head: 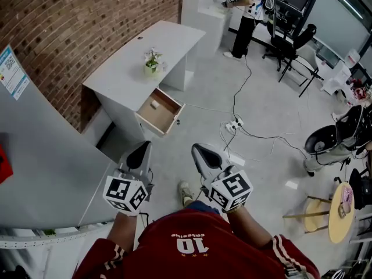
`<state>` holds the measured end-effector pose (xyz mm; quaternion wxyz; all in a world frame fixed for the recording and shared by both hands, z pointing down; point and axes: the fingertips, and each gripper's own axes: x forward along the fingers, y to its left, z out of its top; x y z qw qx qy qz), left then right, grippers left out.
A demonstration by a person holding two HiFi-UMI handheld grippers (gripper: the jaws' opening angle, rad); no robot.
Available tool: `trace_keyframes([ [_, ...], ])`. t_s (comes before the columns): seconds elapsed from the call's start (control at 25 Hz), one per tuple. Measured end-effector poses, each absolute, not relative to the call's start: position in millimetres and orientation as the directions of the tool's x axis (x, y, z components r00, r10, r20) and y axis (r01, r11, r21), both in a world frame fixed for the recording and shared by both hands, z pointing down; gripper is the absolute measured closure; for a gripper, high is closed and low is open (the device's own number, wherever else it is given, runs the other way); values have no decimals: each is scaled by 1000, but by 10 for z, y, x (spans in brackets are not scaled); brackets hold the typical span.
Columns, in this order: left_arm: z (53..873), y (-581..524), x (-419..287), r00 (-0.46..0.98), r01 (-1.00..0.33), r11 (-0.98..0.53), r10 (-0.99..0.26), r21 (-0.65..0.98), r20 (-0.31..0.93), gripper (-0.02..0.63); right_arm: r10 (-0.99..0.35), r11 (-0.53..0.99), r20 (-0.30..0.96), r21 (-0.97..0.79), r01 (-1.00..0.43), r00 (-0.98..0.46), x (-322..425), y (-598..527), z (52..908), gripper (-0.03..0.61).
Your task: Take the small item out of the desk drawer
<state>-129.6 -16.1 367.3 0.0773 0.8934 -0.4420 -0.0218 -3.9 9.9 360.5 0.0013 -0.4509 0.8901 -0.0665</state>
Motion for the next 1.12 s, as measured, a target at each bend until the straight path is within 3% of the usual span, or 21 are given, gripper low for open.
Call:
trace_keyframes([
  [0.6,3506,-1484,-1089,527,-847,-518,-848,117,63,611,-723,678,21,-165,-716,-690,91,-1473,3513,578],
  [1.12,3413,-1999,-870,508,-861,-501,-858,91,75,611,-690,710,18,-175,-682,-723,283,-2068,3545,578],
])
